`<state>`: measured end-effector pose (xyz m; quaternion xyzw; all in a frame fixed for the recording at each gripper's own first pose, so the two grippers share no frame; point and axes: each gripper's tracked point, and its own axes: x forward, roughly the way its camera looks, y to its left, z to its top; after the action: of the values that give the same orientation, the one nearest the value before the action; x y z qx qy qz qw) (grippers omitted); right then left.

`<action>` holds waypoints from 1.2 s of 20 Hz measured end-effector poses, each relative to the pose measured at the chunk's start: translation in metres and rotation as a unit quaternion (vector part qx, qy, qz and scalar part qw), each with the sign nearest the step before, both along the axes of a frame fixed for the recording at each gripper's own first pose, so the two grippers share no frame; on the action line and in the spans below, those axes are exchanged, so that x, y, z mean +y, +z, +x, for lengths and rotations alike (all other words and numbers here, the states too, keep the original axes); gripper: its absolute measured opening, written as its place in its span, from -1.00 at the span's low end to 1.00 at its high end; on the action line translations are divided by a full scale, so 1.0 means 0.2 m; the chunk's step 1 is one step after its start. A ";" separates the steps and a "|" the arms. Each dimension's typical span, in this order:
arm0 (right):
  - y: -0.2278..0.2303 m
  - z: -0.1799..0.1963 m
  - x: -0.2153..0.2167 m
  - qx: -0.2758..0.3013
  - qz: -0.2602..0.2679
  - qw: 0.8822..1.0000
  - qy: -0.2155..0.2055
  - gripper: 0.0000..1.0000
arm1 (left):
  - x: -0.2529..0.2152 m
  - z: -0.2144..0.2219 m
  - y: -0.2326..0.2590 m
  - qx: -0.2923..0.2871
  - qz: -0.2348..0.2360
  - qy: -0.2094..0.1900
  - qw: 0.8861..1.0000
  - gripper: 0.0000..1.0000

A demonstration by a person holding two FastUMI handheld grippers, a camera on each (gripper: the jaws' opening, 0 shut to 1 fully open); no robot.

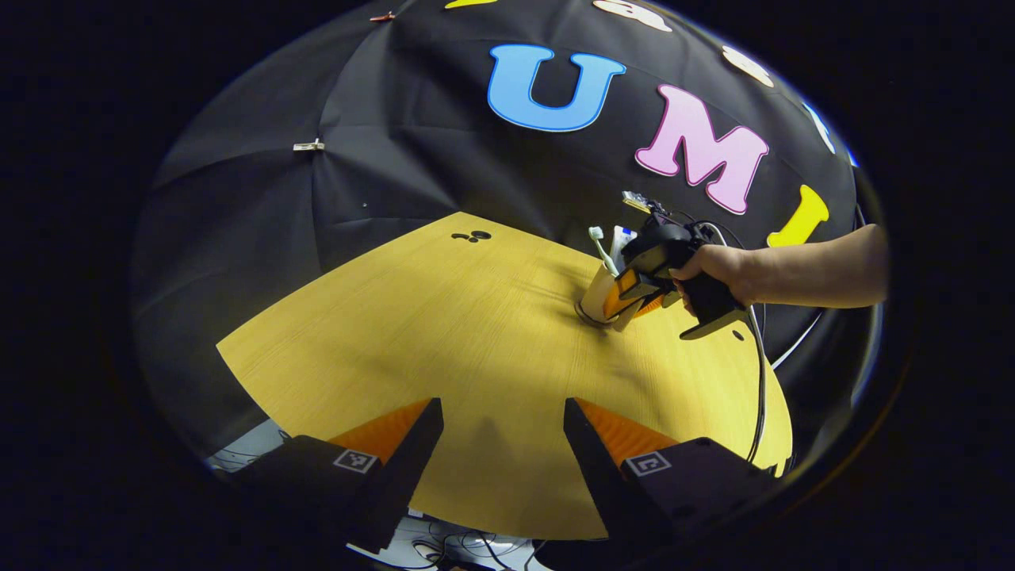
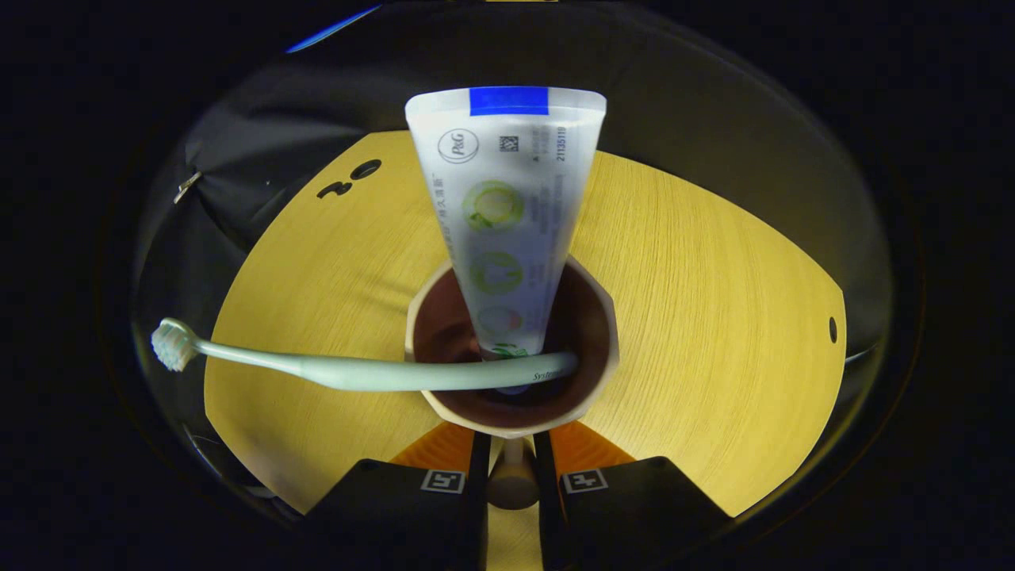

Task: Put the toothbrush and toothpaste on the desktop into the cup, then pick up the cup and place it on the coaster on the desktop.

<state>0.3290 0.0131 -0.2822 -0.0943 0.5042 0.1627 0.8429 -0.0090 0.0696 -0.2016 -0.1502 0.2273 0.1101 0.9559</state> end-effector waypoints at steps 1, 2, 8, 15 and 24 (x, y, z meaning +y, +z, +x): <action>-0.02 0.01 0.01 -0.003 -0.001 1.000 0.002 -0.41 | 0.00 0.00 0.00 0.000 0.001 0.003 1.000 0.94; -0.02 0.00 0.00 -0.004 -0.001 1.000 0.004 -0.41 | 0.00 -0.01 0.00 0.000 0.000 0.004 1.000 0.95; 0.14 0.02 -0.02 -0.036 0.026 0.999 -0.006 0.23 | -0.04 -0.06 0.00 0.003 0.004 -0.002 1.000 0.94; 0.47 -0.16 -0.13 -0.117 0.077 0.990 -0.018 0.97 | -0.15 -0.01 0.19 -0.028 0.017 -0.034 0.999 0.94; 1.18 -0.50 -0.65 -0.307 0.149 0.934 -0.106 0.96 | -0.38 0.22 0.91 -0.173 0.064 -0.106 0.977 0.94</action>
<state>0.2289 -0.1173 -0.0454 0.0412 0.1978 0.1091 0.9733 0.0341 -0.0063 -0.0201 -0.0805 0.0662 -0.0055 0.9945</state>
